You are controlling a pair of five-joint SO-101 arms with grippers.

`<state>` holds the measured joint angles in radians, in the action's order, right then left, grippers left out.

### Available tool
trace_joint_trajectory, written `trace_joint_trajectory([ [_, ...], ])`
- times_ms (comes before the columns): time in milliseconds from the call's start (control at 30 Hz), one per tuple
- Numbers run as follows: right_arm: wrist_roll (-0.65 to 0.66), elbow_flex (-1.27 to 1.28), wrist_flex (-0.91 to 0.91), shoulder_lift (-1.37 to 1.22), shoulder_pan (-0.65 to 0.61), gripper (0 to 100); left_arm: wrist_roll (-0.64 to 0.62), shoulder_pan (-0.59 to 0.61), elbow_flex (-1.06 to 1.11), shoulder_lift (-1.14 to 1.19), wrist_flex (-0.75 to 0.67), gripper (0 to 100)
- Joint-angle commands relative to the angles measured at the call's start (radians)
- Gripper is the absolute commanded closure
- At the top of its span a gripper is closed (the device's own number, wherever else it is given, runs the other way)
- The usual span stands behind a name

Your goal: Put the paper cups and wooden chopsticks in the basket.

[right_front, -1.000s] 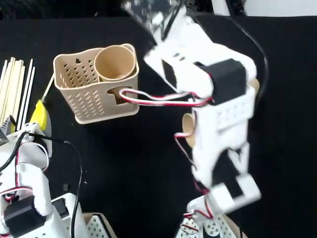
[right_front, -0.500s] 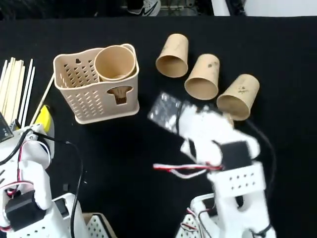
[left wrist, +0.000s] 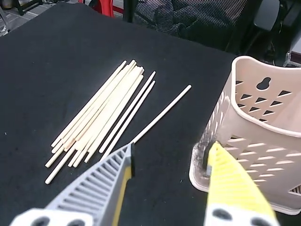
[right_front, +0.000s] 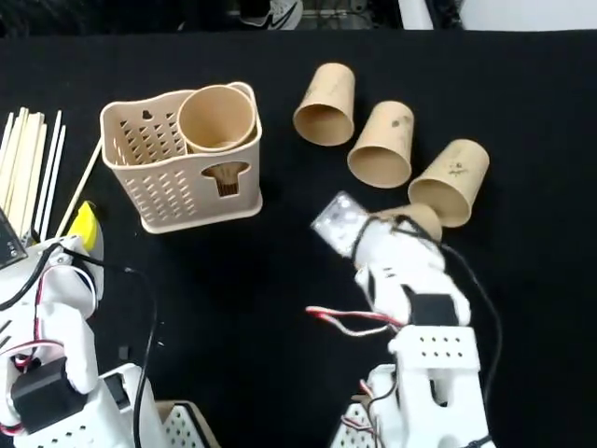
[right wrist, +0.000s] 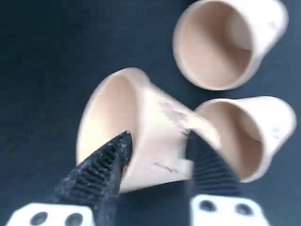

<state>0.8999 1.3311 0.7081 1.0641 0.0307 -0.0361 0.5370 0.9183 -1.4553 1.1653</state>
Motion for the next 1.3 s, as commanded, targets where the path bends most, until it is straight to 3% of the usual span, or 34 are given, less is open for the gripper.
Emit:
trace_joint_trajectory([
  [0,0.009,-0.012,-0.075,0.024,0.061,97.3,0.002,0.010,-0.005,-0.002,0.002,74],
  [100,0.006,-0.041,-0.041,0.041,0.075,98.7,0.002,0.010,-0.005,-0.002,0.000,74],
  [200,-0.012,-0.119,0.120,0.101,0.055,98.8,0.002,0.007,-0.005,-0.002,0.000,74],
  [367,-0.143,-0.400,0.457,0.191,-0.003,98.8,0.006,0.004,-0.005,-0.002,0.003,74],
  [500,-0.298,-0.699,0.623,0.128,-0.049,98.8,0.003,0.004,-0.005,-0.002,0.003,74],
  [833,-0.781,-1.423,0.720,-0.369,-0.239,98.8,0.002,0.012,-0.005,-0.002,0.005,74],
  [1067,-0.893,-1.951,0.787,-0.762,-0.430,98.8,0.002,0.010,-0.013,-0.002,0.028,74],
  [1267,-0.919,-2.204,0.812,-1.061,-0.477,98.7,0.002,0.008,-0.007,-0.002,0.025,74],
])
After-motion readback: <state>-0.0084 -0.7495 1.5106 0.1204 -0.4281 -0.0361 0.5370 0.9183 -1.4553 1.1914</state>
